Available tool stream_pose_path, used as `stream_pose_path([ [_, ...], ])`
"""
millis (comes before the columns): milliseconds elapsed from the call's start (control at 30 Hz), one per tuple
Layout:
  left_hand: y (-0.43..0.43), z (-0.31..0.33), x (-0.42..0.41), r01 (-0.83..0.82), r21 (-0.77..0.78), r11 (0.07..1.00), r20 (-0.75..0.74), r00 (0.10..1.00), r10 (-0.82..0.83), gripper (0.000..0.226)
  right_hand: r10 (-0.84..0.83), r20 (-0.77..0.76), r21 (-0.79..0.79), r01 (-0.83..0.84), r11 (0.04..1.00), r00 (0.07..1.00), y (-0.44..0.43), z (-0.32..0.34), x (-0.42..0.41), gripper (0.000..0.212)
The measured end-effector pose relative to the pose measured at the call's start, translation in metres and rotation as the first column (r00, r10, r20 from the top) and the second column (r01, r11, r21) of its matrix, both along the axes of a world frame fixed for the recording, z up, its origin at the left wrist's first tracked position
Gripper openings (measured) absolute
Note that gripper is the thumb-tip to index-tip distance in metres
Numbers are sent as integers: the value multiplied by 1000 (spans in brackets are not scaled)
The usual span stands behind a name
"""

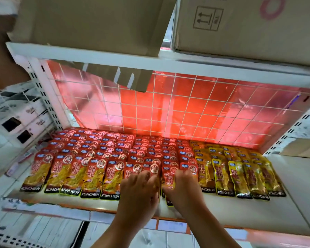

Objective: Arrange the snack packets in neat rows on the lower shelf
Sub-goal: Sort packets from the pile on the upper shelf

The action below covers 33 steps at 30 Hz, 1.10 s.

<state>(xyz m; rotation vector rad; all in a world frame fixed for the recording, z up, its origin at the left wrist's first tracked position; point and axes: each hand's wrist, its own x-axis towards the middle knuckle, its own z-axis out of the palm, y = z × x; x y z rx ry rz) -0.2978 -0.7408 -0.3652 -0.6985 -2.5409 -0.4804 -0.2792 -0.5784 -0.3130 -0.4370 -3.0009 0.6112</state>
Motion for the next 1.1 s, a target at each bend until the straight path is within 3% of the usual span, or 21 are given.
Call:
stream_pose_path([
  [633, -4, -5, 1, 12, 17, 1000, 149, 989, -15, 39, -2, 10, 52, 2, 999, 1000, -6, -1, 0, 57],
  [1100, -4, 0, 1, 20, 52, 998, 128, 991, -27, 44, 30, -6, 45, -30, 999, 1000, 6, 7, 6, 46],
])
